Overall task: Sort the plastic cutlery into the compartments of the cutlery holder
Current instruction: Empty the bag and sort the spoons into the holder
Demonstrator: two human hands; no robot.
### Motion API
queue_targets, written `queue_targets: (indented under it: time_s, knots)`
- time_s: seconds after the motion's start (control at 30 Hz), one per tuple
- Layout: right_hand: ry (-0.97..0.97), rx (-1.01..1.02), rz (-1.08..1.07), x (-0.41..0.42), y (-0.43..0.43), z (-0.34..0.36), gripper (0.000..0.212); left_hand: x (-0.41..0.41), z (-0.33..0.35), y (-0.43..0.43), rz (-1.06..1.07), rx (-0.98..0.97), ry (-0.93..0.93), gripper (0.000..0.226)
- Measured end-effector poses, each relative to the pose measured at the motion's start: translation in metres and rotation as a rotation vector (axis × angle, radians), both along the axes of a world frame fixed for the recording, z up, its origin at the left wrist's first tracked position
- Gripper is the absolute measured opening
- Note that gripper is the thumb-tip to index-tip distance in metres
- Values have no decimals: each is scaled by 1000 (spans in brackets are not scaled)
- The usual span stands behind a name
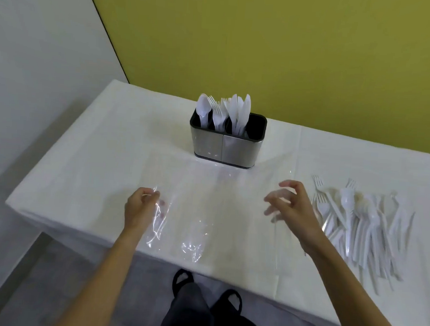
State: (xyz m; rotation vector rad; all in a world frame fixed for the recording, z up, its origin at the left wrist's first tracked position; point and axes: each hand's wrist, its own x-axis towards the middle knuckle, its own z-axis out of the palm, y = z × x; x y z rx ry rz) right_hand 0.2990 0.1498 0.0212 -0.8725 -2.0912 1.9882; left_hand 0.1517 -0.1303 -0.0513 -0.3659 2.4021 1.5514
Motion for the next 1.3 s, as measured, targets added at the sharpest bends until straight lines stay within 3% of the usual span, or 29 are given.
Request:
queue_targets:
  time_s: [0.13,0.27,0.43,0.53,0.6,0.73,0.87,1.07,1.2,1.3]
  knots:
    - [89,-73,280,-24,-34,1,28,1,7,-3,-135,124,-200,6]
    - [47,-44,523,-39,-62,-15,33,8,12,-8,-144,210,-256,16]
    - [172,465,287,-23,-63,-56,27,11,9,-11,-141,260,-300,27]
    - [17,706,425,-2,-53,-87,55,15,9,-10,-183,265,-302,20]
    - [-42,810,547,4,-53,-104,77,18,7,-11,-258,261,-303,29]
    - [-111,944,667,-11,-79,-113,78,19,-2,-14,-336,297,-268,51]
    - [-177,1093,632,-30,-113,-121,69,13,-11,-24,-416,349,-254,73]
    - [-42,1152,669,-54,-128,-120,58,-30,-12,-70,-342,280,-194,70]
    - [-81,1160,741,-93,-169,-116,63,-80,-9,-113,-259,140,-101,55]
    - [-117,1159,738,-131,-202,-115,65,-114,-7,-141,-250,-16,-13,65]
